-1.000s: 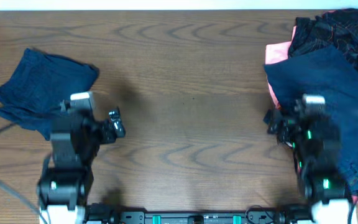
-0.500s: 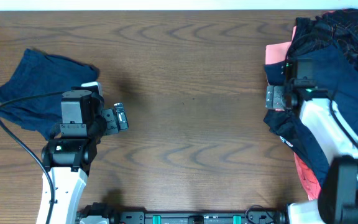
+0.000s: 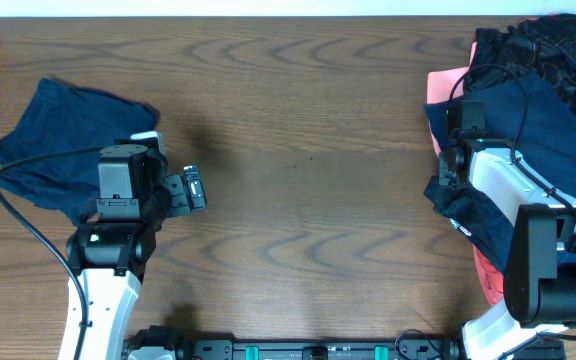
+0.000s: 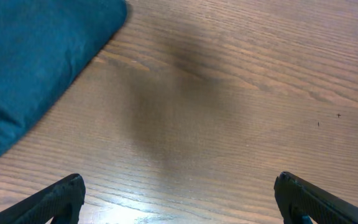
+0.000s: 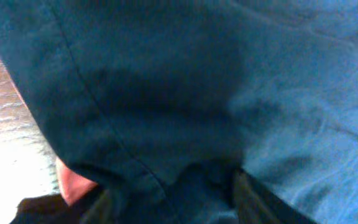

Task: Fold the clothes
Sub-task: 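Reach the right gripper into the pile and grasp the navy jeans, then pull the navy jeans left onto the open table with the right gripper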

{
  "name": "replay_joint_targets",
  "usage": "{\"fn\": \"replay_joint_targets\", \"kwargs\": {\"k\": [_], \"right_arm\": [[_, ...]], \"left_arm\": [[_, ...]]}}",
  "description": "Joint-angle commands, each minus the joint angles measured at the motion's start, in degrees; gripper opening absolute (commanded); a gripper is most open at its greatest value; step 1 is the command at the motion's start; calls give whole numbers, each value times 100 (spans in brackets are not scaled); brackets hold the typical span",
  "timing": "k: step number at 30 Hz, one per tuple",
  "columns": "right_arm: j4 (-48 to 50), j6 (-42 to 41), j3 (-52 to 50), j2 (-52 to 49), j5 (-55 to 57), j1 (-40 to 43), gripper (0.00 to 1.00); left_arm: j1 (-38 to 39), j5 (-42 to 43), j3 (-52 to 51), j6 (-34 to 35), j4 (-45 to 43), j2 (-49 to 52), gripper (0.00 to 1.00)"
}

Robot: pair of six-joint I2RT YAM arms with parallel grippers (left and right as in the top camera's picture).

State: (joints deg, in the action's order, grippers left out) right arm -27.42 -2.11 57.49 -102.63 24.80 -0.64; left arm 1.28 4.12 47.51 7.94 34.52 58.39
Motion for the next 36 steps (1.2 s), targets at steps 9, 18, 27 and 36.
{"fn": "replay_joint_targets", "kwargs": {"k": [9, 18, 27, 36], "right_arm": [[22, -87, 107, 422, 243, 81, 18], [20, -83, 151, 1349, 109, 151, 1], [-374, 466, 962, 2577, -3958, 39, 1], [-791, -57, 833, 2601, -5115, -1213, 1]], "left_arm": [[-24, 15, 122, 74, 13, -4, 98], [-24, 13, 122, 74, 13, -4, 98], [-24, 13, 122, 74, -28, -4, 98], [-24, 13, 122, 74, -31, -4, 98]]}}
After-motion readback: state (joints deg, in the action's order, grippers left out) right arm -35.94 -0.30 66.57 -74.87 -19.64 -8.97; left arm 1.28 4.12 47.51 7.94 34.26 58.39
